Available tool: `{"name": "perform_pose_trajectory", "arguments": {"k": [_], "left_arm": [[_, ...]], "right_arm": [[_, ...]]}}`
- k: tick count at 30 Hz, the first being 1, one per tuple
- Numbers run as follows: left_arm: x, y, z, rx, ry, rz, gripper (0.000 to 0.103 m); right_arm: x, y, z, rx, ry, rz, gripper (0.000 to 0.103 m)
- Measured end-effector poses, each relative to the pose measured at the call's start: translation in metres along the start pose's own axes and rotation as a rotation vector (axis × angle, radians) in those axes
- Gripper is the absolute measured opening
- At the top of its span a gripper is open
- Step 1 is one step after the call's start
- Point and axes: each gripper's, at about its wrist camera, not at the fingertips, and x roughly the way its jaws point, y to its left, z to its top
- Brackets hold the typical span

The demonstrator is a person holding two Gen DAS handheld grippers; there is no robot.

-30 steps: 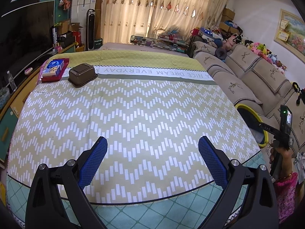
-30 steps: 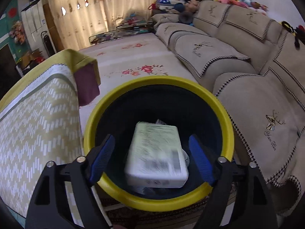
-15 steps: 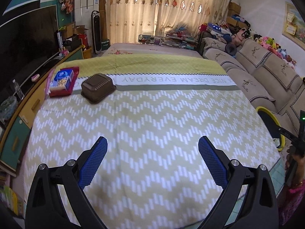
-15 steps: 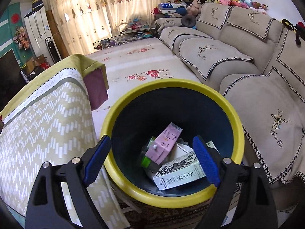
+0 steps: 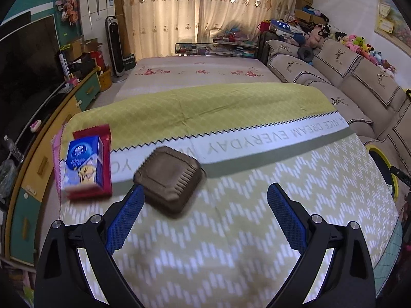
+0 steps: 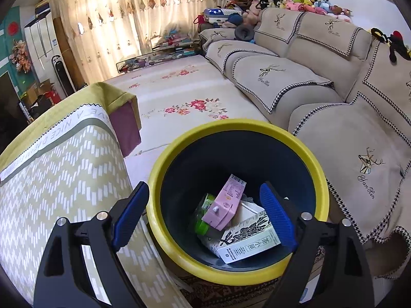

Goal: Collect trash
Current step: 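Grasp the brown square container with the left gripper, then carry the brown container over the bin and open the left gripper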

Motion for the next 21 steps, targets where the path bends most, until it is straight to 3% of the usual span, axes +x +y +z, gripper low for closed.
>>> {"name": "perform_pose_trajectory", "arguments": {"k": [10,12,16,21], "left_arm": [[0.053,0.031,0.024,0.083,0.042,0.018,0.095],[0.060,0.032,0.024,0.098,0.057,0.017,0.092],[0.067,0.029,0.020,0.117,0.095,0.007,0.071],[0.059,0.015,0.013,0.130,0.094,-0.009,0.071]], "right_arm": [[0.001,0.009,0.004,-0.026,0.002,-0.058,0.083],[0.001,0.007,0.004,-0.018,0.003,-0.057,0.083],[0.001,0.007,0.005,-0.014,0.003,-0.052,0.083],[-0.001,0.006,0.003,-0.013,-0.001,-0.031,0.083]]}}
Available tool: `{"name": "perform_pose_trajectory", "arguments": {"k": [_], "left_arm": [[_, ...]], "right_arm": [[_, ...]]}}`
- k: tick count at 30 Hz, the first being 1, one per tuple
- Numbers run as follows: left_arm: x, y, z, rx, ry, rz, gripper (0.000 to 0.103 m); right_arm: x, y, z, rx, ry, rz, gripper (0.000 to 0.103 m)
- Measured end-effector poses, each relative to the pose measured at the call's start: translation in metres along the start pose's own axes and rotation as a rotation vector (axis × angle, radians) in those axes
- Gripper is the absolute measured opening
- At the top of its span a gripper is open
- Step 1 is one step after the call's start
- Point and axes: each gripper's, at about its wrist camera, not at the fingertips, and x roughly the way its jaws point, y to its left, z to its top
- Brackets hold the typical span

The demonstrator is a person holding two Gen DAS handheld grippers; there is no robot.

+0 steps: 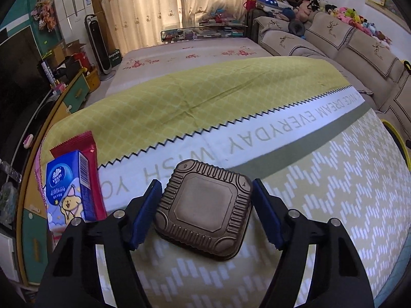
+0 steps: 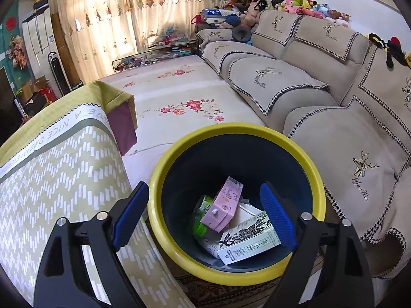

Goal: Collect trash
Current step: 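Carry the brown container over the bin and open the left gripper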

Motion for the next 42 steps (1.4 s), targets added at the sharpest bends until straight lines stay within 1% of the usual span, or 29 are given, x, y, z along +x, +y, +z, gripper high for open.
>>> {"name": "perform_pose_trajectory", "arguments": {"k": [3,9,13,15,18,22,26,29,32,33,34,38,42], "left_arm": [[-0.009,-0.020,-0.003,0.016,-0.007,-0.001,0.070],[-0.040,-0.086,0.001,0.057,-0.042,-0.049,0.070],[-0.054,-0.147,0.008,0.103,-0.056,-0.107,0.070],[-0.058,-0.186,0.014,0.139,-0.064,-0.150,0.071],[-0.063,-0.239,0.019,0.188,-0.078,-0.194,0.071],[-0.062,-0.313,0.034,0.272,-0.082,-0.266,0.071],[-0.056,-0.385,0.046,0.344,-0.079,-0.336,0.071],[-0.047,-0.439,0.054,0.400,-0.066,-0.378,0.071],[-0.032,-0.484,0.065,0.437,-0.038,-0.410,0.071],[-0.026,-0.494,0.068,0.445,-0.032,-0.416,0.071],[-0.018,-0.512,0.073,0.456,-0.018,-0.424,0.071],[0.010,-0.555,0.086,0.474,0.025,-0.438,0.071],[0.037,-0.590,0.089,0.501,0.055,-0.424,0.071]], "right_arm": [[-0.004,-0.003,-0.002,0.005,-0.006,0.012,0.083],[-0.019,-0.022,-0.002,0.020,-0.036,0.033,0.083],[-0.033,-0.040,-0.004,0.030,-0.062,0.038,0.083],[-0.039,-0.051,-0.006,0.036,-0.072,0.037,0.083],[-0.049,-0.072,-0.012,0.041,-0.090,0.008,0.083],[-0.057,-0.097,-0.023,0.047,-0.094,-0.030,0.084],[-0.060,-0.111,-0.032,0.019,-0.089,-0.075,0.084],[-0.063,-0.125,-0.040,0.017,-0.082,-0.082,0.084],[-0.065,-0.137,-0.046,0.028,-0.078,-0.091,0.084],[-0.066,-0.141,-0.048,0.035,-0.077,-0.093,0.084],[-0.066,-0.146,-0.049,0.045,-0.076,-0.093,0.084],[-0.069,-0.158,-0.051,0.064,-0.078,-0.097,0.084],[-0.073,-0.159,-0.053,0.073,-0.082,-0.093,0.084]]}}
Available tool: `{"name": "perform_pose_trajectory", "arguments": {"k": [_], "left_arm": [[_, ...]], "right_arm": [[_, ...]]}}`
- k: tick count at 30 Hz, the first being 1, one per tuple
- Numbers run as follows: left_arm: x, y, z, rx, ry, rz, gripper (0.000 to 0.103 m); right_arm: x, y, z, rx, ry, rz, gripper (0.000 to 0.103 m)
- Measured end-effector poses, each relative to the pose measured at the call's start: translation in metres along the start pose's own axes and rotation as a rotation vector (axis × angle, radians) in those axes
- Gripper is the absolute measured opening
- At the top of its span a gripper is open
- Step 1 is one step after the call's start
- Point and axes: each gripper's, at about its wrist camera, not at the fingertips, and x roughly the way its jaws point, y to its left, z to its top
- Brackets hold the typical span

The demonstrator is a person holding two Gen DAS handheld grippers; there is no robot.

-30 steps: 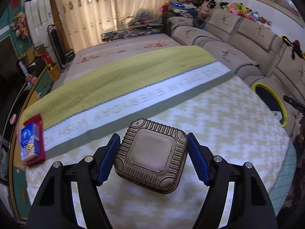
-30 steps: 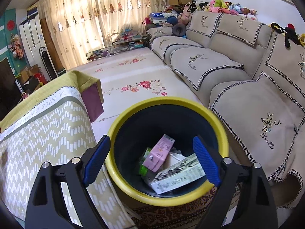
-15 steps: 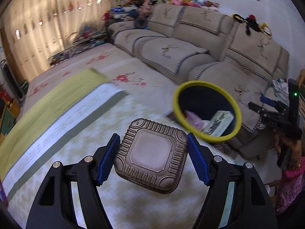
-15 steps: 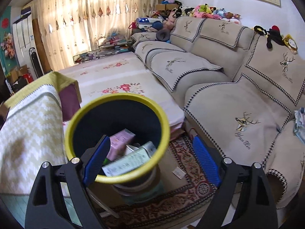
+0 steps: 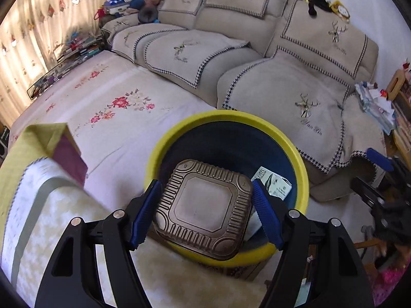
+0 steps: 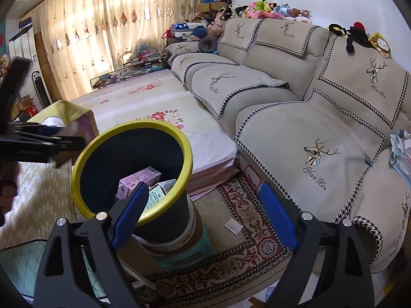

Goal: Collect trash
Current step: 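Carry the brown container over the bin and open the left gripper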

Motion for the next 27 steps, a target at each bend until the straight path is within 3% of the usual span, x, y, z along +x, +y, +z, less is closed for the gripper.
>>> {"name": "perform_pose_trajectory", "arguments": {"k": [3,5,9,15,18,22,27], "left_arm": [[0.027,-0.006,0.007,-0.002,0.039,0.014,0.073],[0.037,-0.007,0.009,-0.013,0.057,0.034,0.080],[0.019,0.004,-0.005,-0.043,0.036,0.032,0.083],[-0.080,0.032,-0.046,-0.171,-0.113,0.070,0.098],[-0.127,0.047,-0.076,-0.244,-0.184,0.111,0.098],[-0.194,0.067,-0.138,-0.358,-0.262,0.266,0.098],[-0.269,0.084,-0.222,-0.492,-0.346,0.510,0.098]], "right_arm": [[0.000,0.001,0.000,-0.005,0.003,0.006,0.085],[-0.001,0.004,0.000,-0.010,0.005,0.011,0.085],[-0.002,0.011,0.000,-0.025,0.008,0.024,0.086],[-0.007,0.031,-0.001,-0.054,0.012,0.066,0.086],[-0.014,0.052,-0.001,-0.090,0.006,0.107,0.087],[-0.027,0.082,-0.002,-0.145,-0.005,0.166,0.087],[-0.050,0.118,-0.005,-0.210,-0.034,0.231,0.090]]}}
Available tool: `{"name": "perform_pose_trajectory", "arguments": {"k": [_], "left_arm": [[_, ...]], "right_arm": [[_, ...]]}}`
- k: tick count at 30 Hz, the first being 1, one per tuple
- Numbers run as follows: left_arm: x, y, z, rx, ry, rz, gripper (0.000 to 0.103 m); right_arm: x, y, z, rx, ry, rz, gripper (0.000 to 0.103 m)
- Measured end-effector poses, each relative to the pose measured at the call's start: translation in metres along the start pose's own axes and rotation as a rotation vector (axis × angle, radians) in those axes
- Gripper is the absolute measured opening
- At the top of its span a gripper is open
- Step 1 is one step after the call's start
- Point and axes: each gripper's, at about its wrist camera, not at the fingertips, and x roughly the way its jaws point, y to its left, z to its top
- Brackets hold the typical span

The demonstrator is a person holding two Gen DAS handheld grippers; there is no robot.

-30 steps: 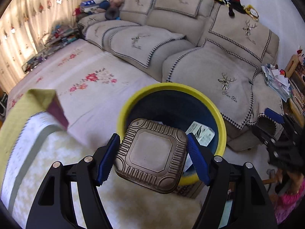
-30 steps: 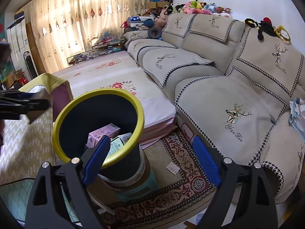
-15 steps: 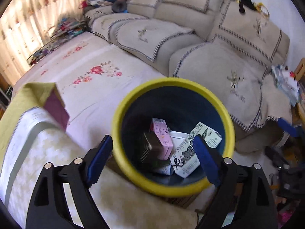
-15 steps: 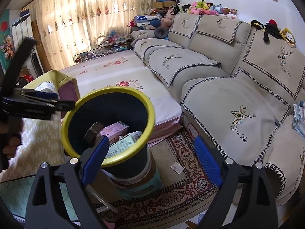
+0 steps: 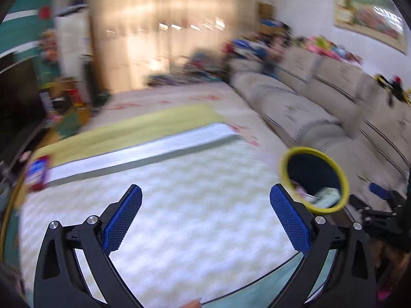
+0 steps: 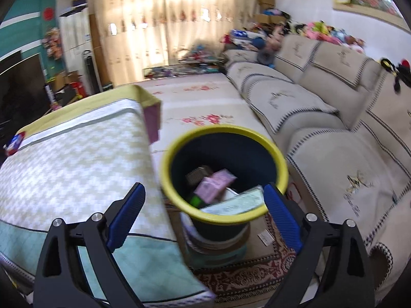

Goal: Collect trash

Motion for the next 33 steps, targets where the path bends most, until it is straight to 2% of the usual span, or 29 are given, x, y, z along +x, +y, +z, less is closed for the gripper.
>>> {"name": "perform_pose_trajectory", "arguments": {"k": [4,10,15,22,33], "left_arm": [[-0.049,0.050,-0.026,-0.090,-0.063,0.109,0.098],[-0.112,0.080,-0.056,-0.150,-0.129,0.170,0.098],[-0.154,0.078,-0.081,-0.162,-0.177,0.165,0.098],[-0.187,0.078,-0.112,-0.197,-0.194,0.174,0.098],[-0.214,0.079,-0.122,-0.207,-0.233,0.208,0.098]], "right_arm": [[-0.019,0.023,0.003,-0.024,-0.029,0.029,0.090],[-0.052,0.038,0.003,-0.042,-0.077,0.041,0.092],[-0.080,0.041,-0.001,-0.051,-0.115,0.055,0.093],[-0.110,0.048,-0.013,-0.064,-0.164,0.087,0.094],[-0.123,0.041,-0.015,-0.034,-0.207,0.072,0.095]]}}
